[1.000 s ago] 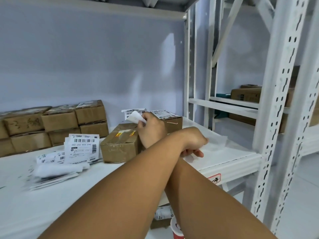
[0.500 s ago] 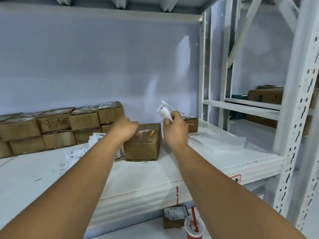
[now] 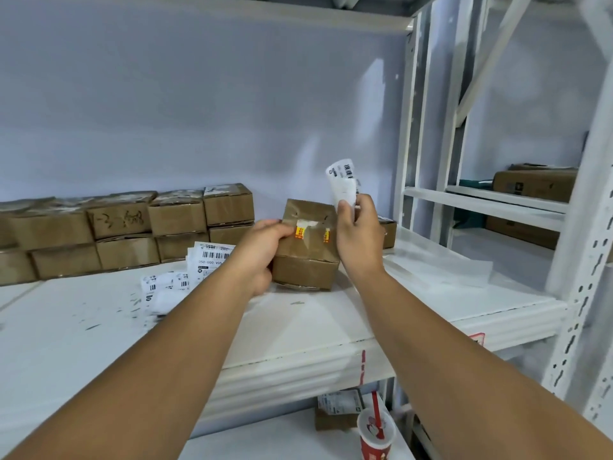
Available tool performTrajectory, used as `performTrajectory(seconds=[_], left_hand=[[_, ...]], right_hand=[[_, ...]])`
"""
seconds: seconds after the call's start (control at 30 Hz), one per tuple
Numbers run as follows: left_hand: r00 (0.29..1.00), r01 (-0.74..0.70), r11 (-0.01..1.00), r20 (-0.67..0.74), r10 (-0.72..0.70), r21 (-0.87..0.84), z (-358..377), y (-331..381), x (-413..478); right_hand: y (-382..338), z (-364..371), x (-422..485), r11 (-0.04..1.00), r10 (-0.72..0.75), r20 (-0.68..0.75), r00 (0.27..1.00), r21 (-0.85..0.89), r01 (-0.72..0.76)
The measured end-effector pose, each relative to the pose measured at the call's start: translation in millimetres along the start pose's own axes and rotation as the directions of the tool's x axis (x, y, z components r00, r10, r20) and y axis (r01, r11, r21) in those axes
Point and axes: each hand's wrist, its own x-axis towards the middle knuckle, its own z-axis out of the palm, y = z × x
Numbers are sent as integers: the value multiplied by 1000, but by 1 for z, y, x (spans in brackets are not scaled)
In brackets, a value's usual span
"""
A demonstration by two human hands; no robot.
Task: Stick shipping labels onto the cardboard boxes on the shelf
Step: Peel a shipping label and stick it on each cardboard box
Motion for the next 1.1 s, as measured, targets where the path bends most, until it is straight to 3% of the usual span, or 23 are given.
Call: performTrajectory(seconds=[0.1, 0.2, 0.27, 0.53, 0.73, 0.97, 1.1], left_hand=[[996, -77, 997, -36, 76, -22, -1, 2, -2], [963, -256, 964, -72, 261, 73, -3, 1, 0], [934, -338, 931, -76, 350, 135, -4, 0, 2], [934, -323, 939, -123, 337, 116, -4, 1, 6], [932, -328, 940, -131, 338, 91, -5, 1, 6], [930, -342, 937, -118, 349, 72, -6, -1, 9], [930, -347, 936, -108, 352, 68, -6, -1, 9]], right_hand=[[-3, -1, -2, 998, -67, -34, 997, 17, 68], [-6, -1, -4, 981, -193, -102, 976, -28, 191], [-6, 1, -6, 955, -292, -75, 953, -84, 286], [-4, 11, -15, 763, -592, 184, 784, -184, 619], [-5, 12, -17, 744, -620, 200, 758, -156, 650], [-5, 5, -15, 838, -497, 156, 854, -171, 519], [-8, 3, -17, 847, -480, 164, 862, -169, 503]])
